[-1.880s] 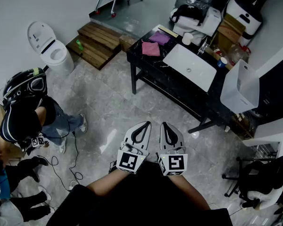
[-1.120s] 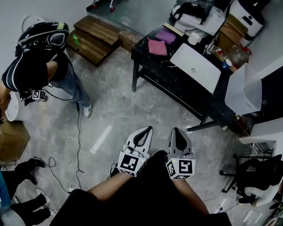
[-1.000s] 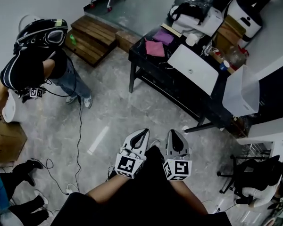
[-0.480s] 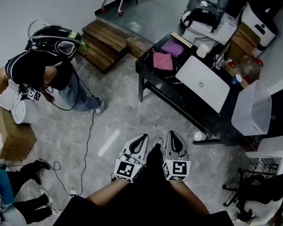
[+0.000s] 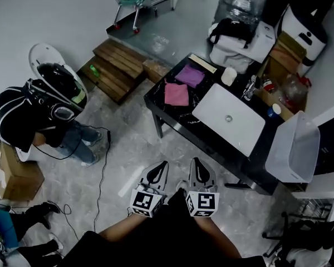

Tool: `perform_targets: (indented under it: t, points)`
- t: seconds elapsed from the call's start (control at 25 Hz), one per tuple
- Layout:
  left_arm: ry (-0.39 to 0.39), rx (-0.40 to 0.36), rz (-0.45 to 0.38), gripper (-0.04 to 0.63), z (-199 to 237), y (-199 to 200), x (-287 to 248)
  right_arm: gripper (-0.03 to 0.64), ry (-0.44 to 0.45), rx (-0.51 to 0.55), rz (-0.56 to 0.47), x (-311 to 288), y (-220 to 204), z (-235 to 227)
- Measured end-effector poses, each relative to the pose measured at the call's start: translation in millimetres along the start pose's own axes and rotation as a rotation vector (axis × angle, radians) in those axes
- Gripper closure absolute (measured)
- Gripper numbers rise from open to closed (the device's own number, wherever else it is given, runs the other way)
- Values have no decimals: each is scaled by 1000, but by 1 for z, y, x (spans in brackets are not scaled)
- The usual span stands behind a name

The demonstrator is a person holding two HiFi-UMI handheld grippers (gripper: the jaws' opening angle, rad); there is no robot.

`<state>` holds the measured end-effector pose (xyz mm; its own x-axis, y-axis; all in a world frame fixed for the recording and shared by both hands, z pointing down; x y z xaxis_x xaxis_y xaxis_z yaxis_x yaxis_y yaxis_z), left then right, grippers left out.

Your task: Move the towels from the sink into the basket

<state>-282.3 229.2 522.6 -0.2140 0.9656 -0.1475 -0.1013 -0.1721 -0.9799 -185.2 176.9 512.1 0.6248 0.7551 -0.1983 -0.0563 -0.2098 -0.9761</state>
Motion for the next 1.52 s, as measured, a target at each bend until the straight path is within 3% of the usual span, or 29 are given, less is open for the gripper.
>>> perform_targets:
  t: [0.32,0.68,1.04,1.28,1.52]
  points:
    - [82,26,-8,582,8,13,-58,597,21,-55,2,-43,12,-65]
    - [125,68,33,582,44,5,-110,595,80,-50,74,-101,-1,-80]
    - [66,95,31,583,118,11,-196,595,98,-5,157,-210,-2,-77]
    - [-5,71,50,583,160,20,-244,595,97,-38,148,-292,26,-84]
    - [-20,99,85,583,199,17,-275,595,45,-18,245,-352,-3,-103]
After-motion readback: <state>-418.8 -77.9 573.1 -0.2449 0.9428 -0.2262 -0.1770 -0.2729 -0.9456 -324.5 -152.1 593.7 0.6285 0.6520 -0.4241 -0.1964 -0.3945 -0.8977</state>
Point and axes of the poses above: the fingertips, and each gripper's own axes: x backward along the fingers, z to its left, y out of its top, the point moved 1 cm from there along x, backward along the fingers, and after that the axes turned 1 degree about -x, right-handed, at the moved point
